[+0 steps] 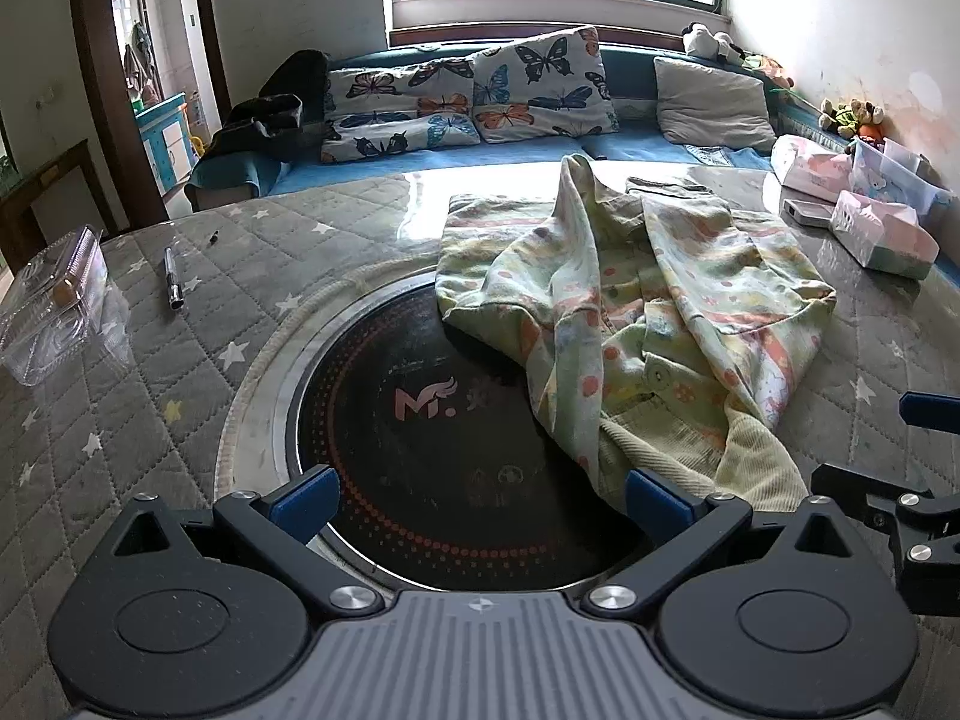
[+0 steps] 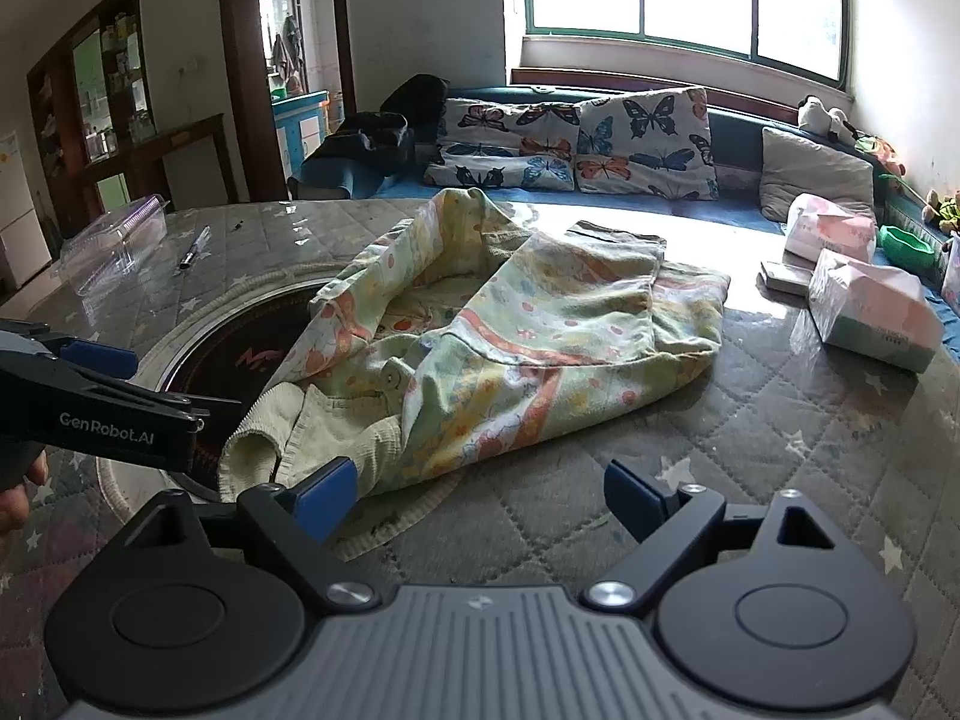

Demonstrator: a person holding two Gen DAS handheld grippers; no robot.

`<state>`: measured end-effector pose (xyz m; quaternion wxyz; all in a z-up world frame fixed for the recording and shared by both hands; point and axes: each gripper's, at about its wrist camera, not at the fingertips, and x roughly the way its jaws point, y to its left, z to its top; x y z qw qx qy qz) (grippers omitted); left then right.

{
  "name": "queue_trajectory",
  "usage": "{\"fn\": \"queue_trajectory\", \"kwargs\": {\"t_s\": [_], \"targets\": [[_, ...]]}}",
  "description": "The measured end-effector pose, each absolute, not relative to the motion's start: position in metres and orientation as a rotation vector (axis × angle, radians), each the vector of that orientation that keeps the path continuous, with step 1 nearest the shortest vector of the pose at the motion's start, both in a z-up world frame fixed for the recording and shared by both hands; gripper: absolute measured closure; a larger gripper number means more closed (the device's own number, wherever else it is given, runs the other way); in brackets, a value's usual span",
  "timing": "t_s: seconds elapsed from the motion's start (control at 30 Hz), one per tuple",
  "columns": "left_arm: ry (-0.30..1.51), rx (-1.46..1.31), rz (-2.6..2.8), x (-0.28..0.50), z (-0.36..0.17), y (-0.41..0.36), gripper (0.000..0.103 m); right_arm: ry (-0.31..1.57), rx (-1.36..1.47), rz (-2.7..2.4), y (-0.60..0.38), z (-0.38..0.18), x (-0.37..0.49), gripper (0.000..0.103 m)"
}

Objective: Fold clothes

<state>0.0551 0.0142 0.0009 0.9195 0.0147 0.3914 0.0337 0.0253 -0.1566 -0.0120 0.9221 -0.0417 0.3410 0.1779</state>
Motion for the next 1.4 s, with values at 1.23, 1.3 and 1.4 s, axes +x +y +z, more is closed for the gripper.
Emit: {"fn": "queue_trajectory", "kwargs": {"t_s": [1.23,1.3,1.4], "targets": [[0.755,0.045,-0.111,0.119,-0.014,0.010,0.091,0.775,-0.068,0.472,-0.125,-0.028,0.085,0.093],[0.743,0.052,-0.112,0.114,-0.012,0.011,0.095,0.766,-0.058,0.468,-0.129,-0.027,0.080,0.096],[0.738,0.040,-0.106,0.107,-0.011,0.014,0.097,0.743,-0.057,0.459,-0.137,-0.023,0.069,0.099]]}}
